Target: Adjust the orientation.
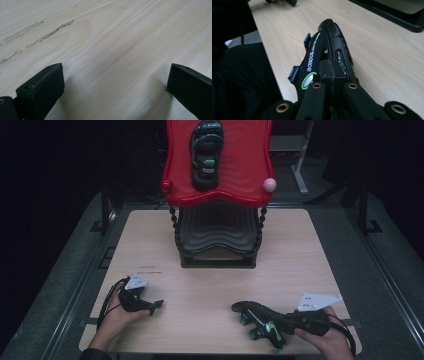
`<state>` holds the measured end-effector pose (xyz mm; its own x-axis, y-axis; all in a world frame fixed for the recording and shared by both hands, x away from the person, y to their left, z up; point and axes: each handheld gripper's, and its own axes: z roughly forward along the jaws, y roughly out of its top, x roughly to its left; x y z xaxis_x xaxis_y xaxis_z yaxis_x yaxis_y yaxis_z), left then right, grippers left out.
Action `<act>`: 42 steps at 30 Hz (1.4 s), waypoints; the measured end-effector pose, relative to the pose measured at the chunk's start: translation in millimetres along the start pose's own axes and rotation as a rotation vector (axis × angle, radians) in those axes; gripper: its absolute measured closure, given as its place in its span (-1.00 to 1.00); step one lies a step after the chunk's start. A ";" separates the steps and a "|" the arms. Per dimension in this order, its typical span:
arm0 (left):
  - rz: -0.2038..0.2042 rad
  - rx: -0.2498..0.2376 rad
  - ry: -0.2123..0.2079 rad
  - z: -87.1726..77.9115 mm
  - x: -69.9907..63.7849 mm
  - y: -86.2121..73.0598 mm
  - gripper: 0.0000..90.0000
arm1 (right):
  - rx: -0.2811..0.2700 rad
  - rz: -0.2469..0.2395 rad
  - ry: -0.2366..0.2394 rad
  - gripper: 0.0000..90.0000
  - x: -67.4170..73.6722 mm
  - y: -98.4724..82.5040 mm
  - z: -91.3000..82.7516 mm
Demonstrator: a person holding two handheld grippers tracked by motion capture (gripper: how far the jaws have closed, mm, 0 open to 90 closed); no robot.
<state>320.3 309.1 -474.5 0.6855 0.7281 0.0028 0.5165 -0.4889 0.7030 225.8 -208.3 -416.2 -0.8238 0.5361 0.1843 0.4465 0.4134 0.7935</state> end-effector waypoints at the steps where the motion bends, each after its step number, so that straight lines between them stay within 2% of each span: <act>1: 0.000 0.000 0.000 0.0 0.0 0.0 -0.99 | -0.002 0.000 -0.010 1.00 -0.7 0.5 -0.6; 9: -0.001 0.000 0.000 -0.1 -0.1 -0.1 -0.99 | -0.023 0.007 -0.053 1.00 -13.4 4.9 -3.6; 13: -0.001 0.000 0.000 -0.1 0.0 -0.1 -0.99 | -0.026 0.011 -0.089 1.00 -23.7 8.5 -3.6; 14: -0.001 0.000 0.000 -0.1 0.0 -0.1 -0.99 | -0.029 0.023 -0.100 1.00 -31.2 9.6 -2.7; 15: -0.001 0.000 0.000 -0.1 0.0 -0.1 -0.99 | -0.029 0.023 -0.100 1.00 -31.2 9.6 -2.7; 16: -0.001 0.000 0.000 -0.1 -0.1 -0.1 -0.99 | -0.034 0.041 -0.101 1.00 -38.5 9.4 -1.8; 26: -0.001 0.000 0.000 -0.1 0.0 -0.1 -0.99 | -0.053 0.100 -0.090 1.00 -57.8 5.9 1.8; 32: -0.001 0.000 0.000 -0.1 0.0 -0.1 -0.99 | -0.035 0.126 -0.102 1.00 -77.1 3.1 8.9; 38: -0.002 0.000 0.000 -0.1 0.1 0.0 -0.99 | -0.005 0.143 -0.116 1.00 -90.8 -0.5 15.4; 40: -0.001 0.000 0.000 -0.1 0.2 0.0 -0.99 | 0.016 0.156 -0.137 1.00 -96.1 -4.6 16.3; 42: -0.001 0.000 0.000 -0.1 0.2 0.0 -0.99 | 0.013 0.159 -0.140 1.00 -96.7 -5.5 15.4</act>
<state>320.4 309.3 -474.5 0.6850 0.7285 0.0021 0.5173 -0.4884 0.7027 308.4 -251.1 -447.3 -0.6861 0.6923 0.2235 0.5726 0.3244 0.7529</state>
